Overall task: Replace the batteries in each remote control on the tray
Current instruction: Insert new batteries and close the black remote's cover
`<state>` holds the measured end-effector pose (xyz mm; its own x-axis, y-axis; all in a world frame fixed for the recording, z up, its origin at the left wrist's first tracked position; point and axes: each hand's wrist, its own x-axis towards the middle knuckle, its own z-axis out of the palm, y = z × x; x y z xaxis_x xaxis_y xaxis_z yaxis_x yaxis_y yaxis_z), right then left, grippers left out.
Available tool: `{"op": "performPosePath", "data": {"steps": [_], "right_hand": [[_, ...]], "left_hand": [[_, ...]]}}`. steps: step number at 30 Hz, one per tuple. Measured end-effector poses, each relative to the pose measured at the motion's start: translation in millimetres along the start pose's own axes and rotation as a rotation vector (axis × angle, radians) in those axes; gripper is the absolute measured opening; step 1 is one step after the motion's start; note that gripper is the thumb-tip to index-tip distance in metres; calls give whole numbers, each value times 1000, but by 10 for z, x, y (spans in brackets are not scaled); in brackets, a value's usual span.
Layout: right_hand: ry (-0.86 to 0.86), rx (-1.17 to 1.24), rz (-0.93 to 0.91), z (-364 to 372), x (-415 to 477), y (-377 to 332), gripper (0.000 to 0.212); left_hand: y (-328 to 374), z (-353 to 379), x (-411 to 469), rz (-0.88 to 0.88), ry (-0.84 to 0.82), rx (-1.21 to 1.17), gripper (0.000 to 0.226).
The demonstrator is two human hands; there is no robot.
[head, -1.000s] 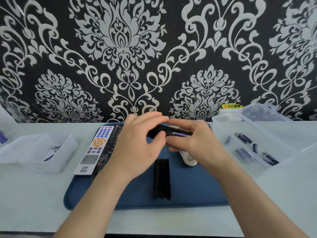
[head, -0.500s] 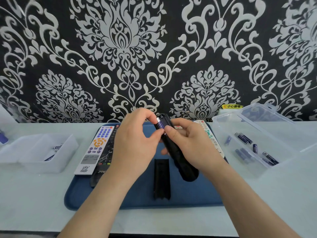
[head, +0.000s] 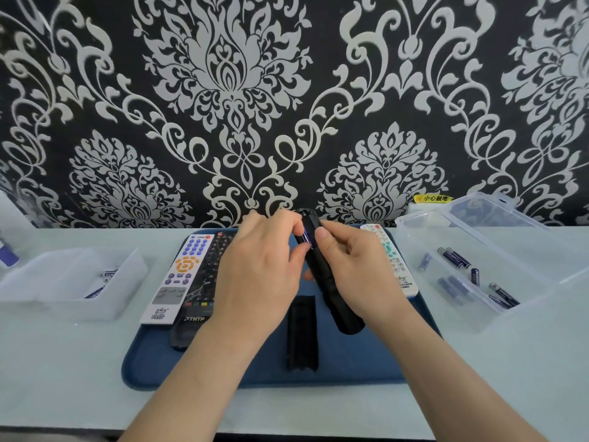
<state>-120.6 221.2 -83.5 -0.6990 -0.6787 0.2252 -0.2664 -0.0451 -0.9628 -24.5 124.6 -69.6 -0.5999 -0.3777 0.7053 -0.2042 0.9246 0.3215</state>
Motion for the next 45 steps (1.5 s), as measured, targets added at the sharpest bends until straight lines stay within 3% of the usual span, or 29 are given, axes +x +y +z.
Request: {"op": "performPosePath", "data": {"steps": [12, 20, 35, 45], "right_hand": [[123, -155, -75, 122, -57, -3, 40], [120, -175, -75, 93, -35, 44, 27], [149, -134, -70, 92, -28, 54, 29], [154, -276, -88, 164, -43, 108, 28]], "left_hand": [[76, 47, -32, 14, -28, 75, 17], [-4, 69, 19, -160, -45, -137, 25], [18, 83, 3, -57, -5, -45, 27], [-12, 93, 47, -158, -18, -98, 19]]}}
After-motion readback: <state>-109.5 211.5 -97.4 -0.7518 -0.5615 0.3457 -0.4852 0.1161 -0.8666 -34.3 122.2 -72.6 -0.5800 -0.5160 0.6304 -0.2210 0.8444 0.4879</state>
